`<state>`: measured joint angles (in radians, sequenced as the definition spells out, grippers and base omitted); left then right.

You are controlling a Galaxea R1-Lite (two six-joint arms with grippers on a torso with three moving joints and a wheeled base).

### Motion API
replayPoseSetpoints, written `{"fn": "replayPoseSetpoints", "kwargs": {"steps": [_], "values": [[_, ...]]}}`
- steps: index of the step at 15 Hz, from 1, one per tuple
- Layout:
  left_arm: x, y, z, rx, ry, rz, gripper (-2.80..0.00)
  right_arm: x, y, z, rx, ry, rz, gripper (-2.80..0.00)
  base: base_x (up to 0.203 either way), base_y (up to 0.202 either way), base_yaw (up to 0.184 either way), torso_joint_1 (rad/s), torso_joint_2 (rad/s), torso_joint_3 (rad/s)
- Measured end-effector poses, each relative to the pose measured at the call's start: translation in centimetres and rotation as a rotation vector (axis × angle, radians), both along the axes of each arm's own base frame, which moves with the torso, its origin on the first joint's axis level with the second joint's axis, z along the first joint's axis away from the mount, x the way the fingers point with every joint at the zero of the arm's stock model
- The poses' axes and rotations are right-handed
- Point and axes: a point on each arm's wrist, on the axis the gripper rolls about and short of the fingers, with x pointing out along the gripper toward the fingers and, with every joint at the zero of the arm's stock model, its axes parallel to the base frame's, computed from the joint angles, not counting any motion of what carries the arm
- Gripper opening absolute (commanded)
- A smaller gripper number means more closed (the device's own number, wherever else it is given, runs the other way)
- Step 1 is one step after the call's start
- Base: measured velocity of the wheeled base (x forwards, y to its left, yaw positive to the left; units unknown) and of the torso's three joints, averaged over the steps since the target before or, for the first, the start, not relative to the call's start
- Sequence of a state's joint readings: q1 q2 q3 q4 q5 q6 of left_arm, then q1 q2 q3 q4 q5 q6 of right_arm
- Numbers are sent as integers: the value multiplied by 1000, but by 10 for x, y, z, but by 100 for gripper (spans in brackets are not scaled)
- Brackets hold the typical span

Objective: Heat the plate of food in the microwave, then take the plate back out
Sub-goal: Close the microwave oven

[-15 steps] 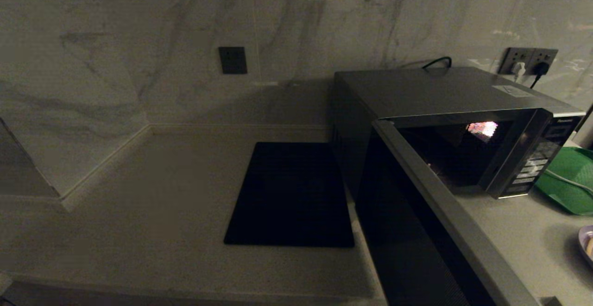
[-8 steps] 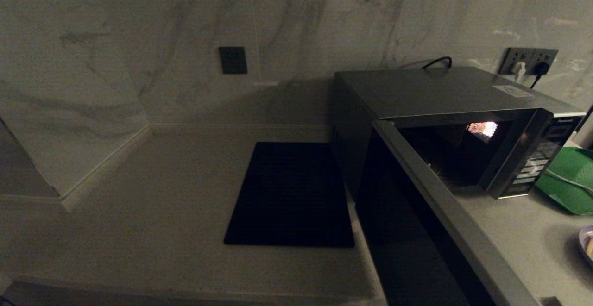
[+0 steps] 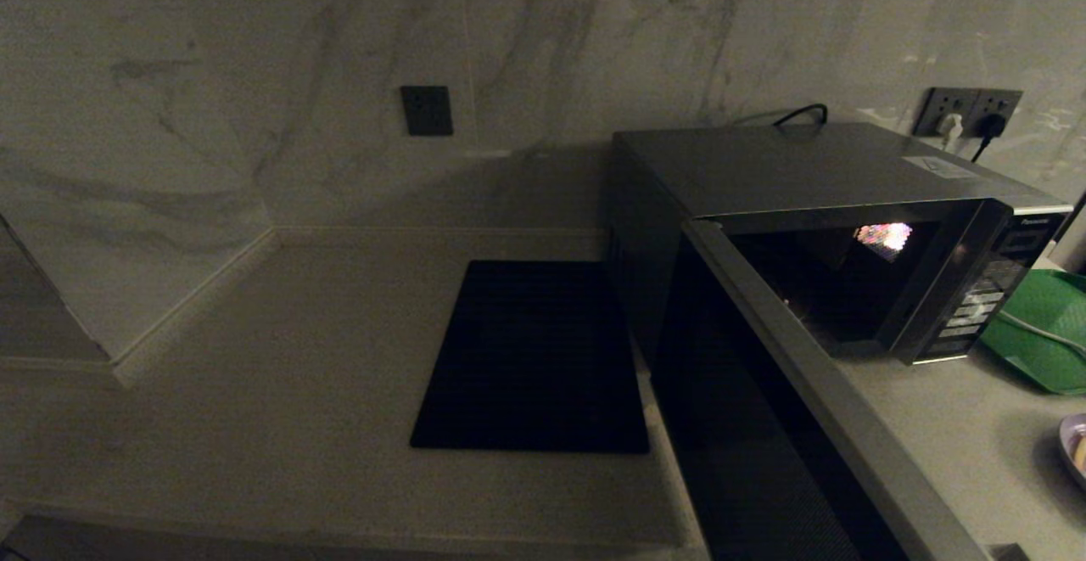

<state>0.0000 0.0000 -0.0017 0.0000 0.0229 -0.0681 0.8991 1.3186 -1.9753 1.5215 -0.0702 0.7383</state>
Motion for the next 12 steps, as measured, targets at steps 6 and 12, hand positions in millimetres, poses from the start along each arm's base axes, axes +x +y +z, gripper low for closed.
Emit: {"fn": "replayPoseSetpoints", "kwargs": {"steps": [6, 12], "values": [[0, 0, 0, 0, 0, 0, -280, 27, 56, -19, -135, 91, 87, -280, 0, 0, 0, 0, 0, 0], [0, 0, 0, 0, 0, -1, -280, 24, 86, -30, -191, 130, 176, -280, 0, 0, 0, 0, 0, 0]]}}
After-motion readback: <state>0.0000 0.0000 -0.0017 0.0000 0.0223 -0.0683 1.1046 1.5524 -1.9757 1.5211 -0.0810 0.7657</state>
